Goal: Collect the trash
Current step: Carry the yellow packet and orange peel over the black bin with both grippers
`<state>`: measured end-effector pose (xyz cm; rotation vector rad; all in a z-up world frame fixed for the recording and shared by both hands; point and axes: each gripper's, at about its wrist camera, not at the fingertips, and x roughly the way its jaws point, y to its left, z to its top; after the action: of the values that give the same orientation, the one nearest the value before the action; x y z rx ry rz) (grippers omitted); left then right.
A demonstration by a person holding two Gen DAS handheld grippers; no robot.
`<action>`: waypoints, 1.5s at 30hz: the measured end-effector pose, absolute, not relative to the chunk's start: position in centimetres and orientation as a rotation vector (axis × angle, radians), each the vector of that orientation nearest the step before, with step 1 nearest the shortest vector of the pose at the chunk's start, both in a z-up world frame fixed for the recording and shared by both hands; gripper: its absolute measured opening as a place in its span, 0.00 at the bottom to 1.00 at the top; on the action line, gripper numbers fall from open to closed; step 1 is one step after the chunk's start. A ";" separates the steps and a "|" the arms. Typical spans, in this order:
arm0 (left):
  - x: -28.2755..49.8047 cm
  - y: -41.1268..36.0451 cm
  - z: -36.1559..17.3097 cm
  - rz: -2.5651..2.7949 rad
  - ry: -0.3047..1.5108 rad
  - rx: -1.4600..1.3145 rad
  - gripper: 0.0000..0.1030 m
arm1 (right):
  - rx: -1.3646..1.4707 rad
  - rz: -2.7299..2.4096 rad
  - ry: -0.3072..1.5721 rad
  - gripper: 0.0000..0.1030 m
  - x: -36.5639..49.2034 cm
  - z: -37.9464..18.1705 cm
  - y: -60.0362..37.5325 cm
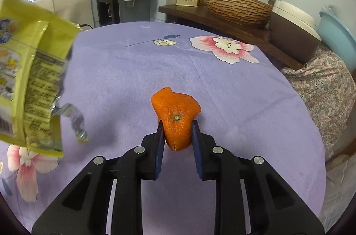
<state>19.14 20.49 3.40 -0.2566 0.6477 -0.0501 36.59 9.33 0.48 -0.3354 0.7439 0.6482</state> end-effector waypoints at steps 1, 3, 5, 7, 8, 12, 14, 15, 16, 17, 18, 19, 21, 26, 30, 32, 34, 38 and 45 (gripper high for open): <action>19.2 20.0 3.5 -0.055 0.647 -0.253 0.03 | -0.329 0.656 0.739 0.23 36.2 0.7 8.6; 19.2 18.9 3.5 -0.064 0.643 -0.237 0.03 | -0.316 0.669 0.728 0.23 35.0 1.2 6.7; 19.2 17.7 3.5 -0.077 0.643 -0.226 0.03 | -0.304 0.675 0.723 0.23 34.2 1.4 5.1; 19.3 16.2 3.5 -0.100 0.649 -0.213 0.03 | -0.285 0.677 0.716 0.23 33.1 1.7 3.0; 19.4 15.3 3.6 -0.112 0.650 -0.200 0.03 | -0.283 0.676 0.707 0.23 32.4 1.9 1.9; 19.9 12.4 3.9 -0.161 0.651 -0.185 0.03 | -0.290 0.663 0.666 0.24 30.0 2.6 -1.8; 20.1 10.9 4.0 -0.187 0.648 -0.181 0.03 | -0.282 0.659 0.654 0.24 29.1 2.8 -3.6; 20.3 9.9 4.1 -0.204 0.645 -0.178 0.03 | -0.273 0.652 0.647 0.24 28.4 3.0 -4.9; 20.3 9.2 4.1 -0.216 0.643 -0.176 0.03 | -0.267 0.647 0.643 0.24 28.0 3.1 -5.8; 20.5 8.5 4.2 -0.229 0.641 -0.174 0.03 | -0.260 0.643 0.639 0.24 27.7 3.2 -6.5; 20.6 7.5 4.3 -0.246 0.638 -0.168 0.03 | -0.250 0.631 0.631 0.24 27.1 3.3 -7.8; 20.7 6.6 4.3 -0.259 0.636 -0.163 0.03 | -0.243 0.618 0.621 0.24 26.7 3.4 -8.8; 20.9 4.8 4.4 -0.289 0.633 -0.154 0.03 | -0.226 0.594 0.609 0.24 26.0 3.5 -10.8; 21.9 0.8 4.3 -0.361 0.642 -0.150 0.03 | -0.183 0.516 0.590 0.24 24.3 3.5 -16.2; 22.7 -2.5 3.8 -0.432 0.663 -0.127 0.03 | -0.140 0.455 0.594 0.24 23.4 2.9 -20.2; 23.1 -4.1 3.6 -0.458 0.675 -0.121 0.03 | -0.126 0.426 0.600 0.24 23.3 2.4 -21.8; 23.7 -5.7 3.4 -0.483 0.684 -0.113 0.03 | -0.111 0.388 0.609 0.24 22.9 1.7 -23.7; 24.8 -8.8 2.8 -0.525 0.703 -0.090 0.03 | -0.094 0.329 0.628 0.24 22.5 0.2 -26.4; 27.8 -14.1 0.3 -0.565 0.776 -0.066 0.03 | -0.026 0.224 0.672 0.24 22.3 -2.8 -30.9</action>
<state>27.78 -14.11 0.29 -0.0659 0.7756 -0.5653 22.26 -30.90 -2.76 -0.0262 0.6715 0.2236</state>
